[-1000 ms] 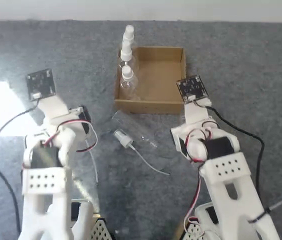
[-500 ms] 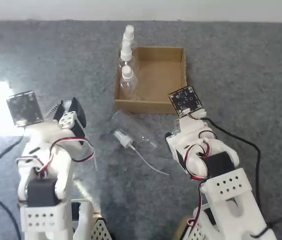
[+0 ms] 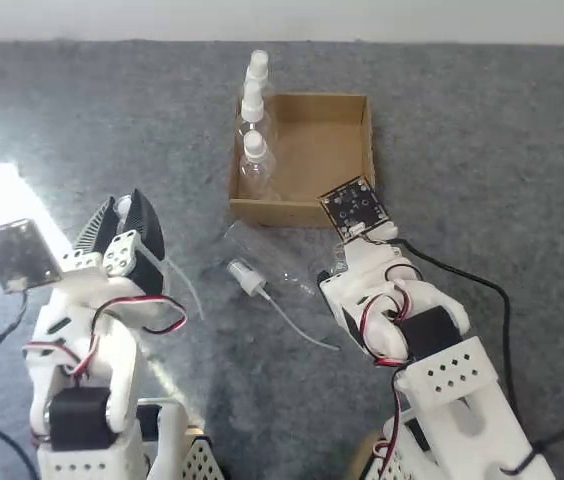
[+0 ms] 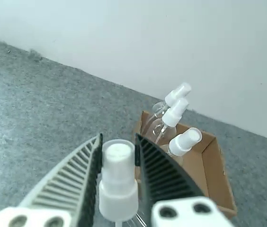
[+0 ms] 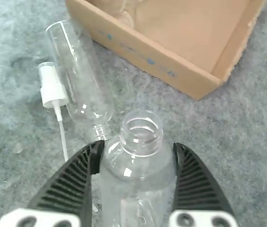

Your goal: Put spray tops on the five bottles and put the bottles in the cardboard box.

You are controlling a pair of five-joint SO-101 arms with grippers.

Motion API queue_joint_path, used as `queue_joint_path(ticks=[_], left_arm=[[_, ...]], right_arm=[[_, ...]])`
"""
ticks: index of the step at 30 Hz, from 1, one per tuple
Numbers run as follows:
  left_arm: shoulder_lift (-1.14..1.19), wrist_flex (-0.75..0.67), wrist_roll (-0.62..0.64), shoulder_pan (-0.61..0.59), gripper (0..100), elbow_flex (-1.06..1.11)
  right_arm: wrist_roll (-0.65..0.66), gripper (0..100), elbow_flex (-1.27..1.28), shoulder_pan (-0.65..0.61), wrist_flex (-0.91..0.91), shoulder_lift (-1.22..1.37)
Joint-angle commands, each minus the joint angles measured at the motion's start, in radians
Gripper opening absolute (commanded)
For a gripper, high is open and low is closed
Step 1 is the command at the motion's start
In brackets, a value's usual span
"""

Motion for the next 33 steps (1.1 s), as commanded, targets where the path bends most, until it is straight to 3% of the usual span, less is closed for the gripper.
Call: queue_joint_path(ticks=[1, 10, 15, 23, 33], left_arm=[[-0.069, -0.077, 0.018, -0.002, 1, -0.016], [-0.109, -0.187, 0.107, -0.002, 1, -0.019], [-0.110, -0.199, 0.112, -0.002, 1, -0.041], [-0.110, -0.198, 0.160, -0.002, 1, -0.090], [-0.110, -0.198, 0.210, -0.002, 1, -0.122]], right_arm=[[0.023, 8.3, -0.020, -0.025, -0.015, -0.031], [0.032, 8.3, 0.031, -0.110, -0.016, -0.259], [0.038, 8.3, 0.152, -0.137, -0.119, -0.358], [0.130, 8.3, 0.282, -0.137, -0.286, -0.390], [0.130, 8.3, 0.293, -0.217, -0.312, -0.383]])
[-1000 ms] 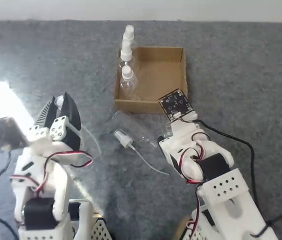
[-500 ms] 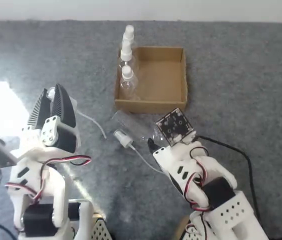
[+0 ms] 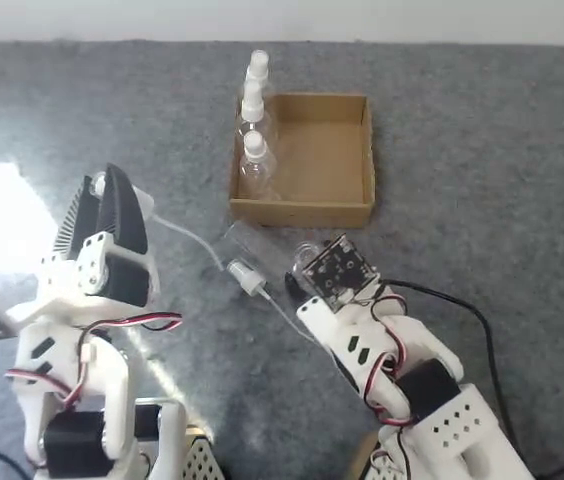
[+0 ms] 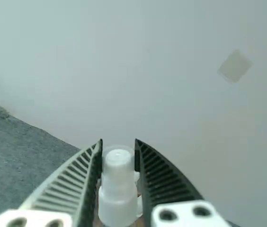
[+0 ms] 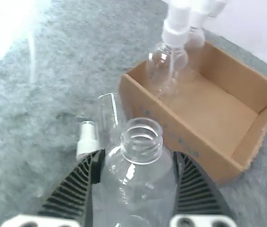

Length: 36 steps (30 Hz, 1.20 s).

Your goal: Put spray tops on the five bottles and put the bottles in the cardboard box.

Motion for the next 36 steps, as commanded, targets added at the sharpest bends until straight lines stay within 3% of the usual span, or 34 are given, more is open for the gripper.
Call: queue_joint_path(ticks=[1, 17, 24, 36], left_arm=[[-0.008, -0.031, 0.025, -0.003, 1, -0.104], [-0.008, -0.028, 0.068, 0.008, 1, -0.163], [-0.008, -0.003, 0.063, 0.135, 1, -0.154], [-0.008, -0.006, 0.061, 0.147, 1, -0.101]], right_arm=[[0.021, 8.3, -0.005, -0.048, -0.027, -0.018], [0.023, 8.3, 0.091, -0.105, -0.165, -0.016], [0.023, 8.3, 0.092, -0.154, -0.157, -0.016], [0.023, 8.3, 0.091, -0.163, -0.159, -0.021]])
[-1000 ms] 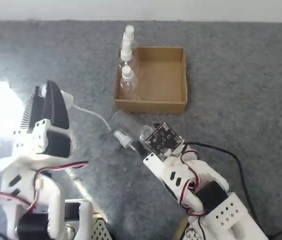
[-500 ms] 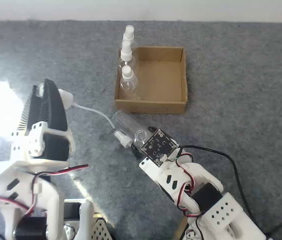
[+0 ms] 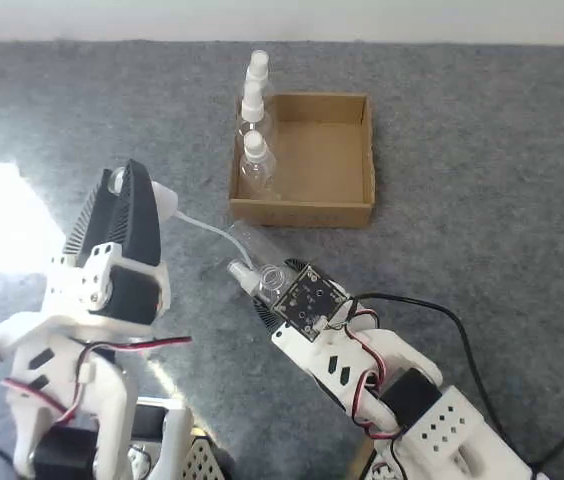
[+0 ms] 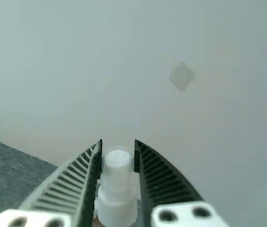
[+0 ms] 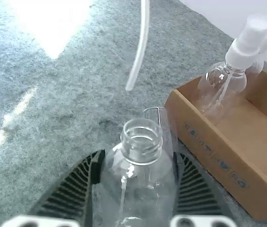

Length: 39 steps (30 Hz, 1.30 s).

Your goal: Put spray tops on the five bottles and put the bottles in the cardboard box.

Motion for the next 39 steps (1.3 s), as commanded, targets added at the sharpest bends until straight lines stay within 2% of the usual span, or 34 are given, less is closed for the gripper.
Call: queue_joint_path(ticks=[1, 10, 16, 30, 36, 39], left_arm=[[-0.008, -0.006, 0.011, 0.011, 1, 0.002], [-0.008, -0.072, -0.032, 0.087, 1, 0.105], [-0.008, -0.080, -0.037, 0.091, 1, 0.110], [-0.008, -0.003, -0.041, 0.097, 1, 0.127], [-0.008, 0.072, -0.126, 0.241, 1, 0.128], [-0.008, 0.081, -0.135, 0.264, 1, 0.139]], right_arm=[[0.023, 8.3, -0.012, -0.013, -0.021, -0.021], [0.023, 8.3, -0.012, -0.013, -0.021, -0.024], [0.023, 8.3, -0.012, -0.013, -0.022, -0.022], [0.023, 8.3, -0.012, -0.010, -0.027, -0.025], [0.023, 8.3, -0.014, -0.007, -0.027, -0.025], [0.023, 8.3, -0.015, -0.005, -0.027, -0.027]])
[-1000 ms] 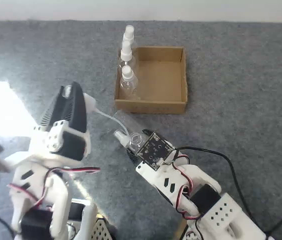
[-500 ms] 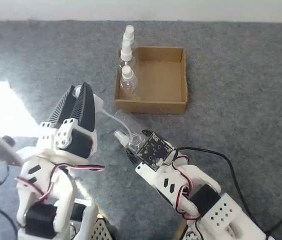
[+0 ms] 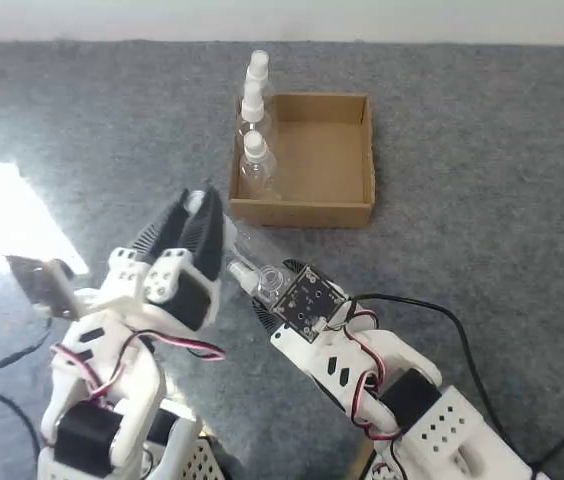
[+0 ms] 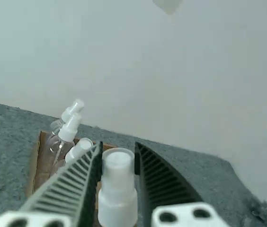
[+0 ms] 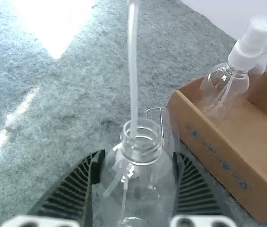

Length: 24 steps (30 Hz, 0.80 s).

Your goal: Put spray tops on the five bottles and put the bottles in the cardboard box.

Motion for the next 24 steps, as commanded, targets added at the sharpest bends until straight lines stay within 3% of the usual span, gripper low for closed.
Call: queue_joint_path(ticks=[1, 14, 20, 24], left_arm=[[-0.008, 0.015, -0.026, 0.038, 1, 0.008], [-0.008, 0.015, -0.069, 0.049, 1, 0.077], [-0.008, 0.015, -0.126, 0.166, 1, 0.127], [-0.008, 0.014, -0.132, 0.183, 2, 0.142]], right_arm=[[0.023, 8.3, -0.017, 0.002, -0.025, -0.027], [0.023, 8.2, -0.035, 0.044, -0.019, -0.028], [0.023, 7.9, -0.034, 0.042, -0.016, -0.028], [0.023, 4.3, -0.034, 0.041, -0.016, -0.028]])
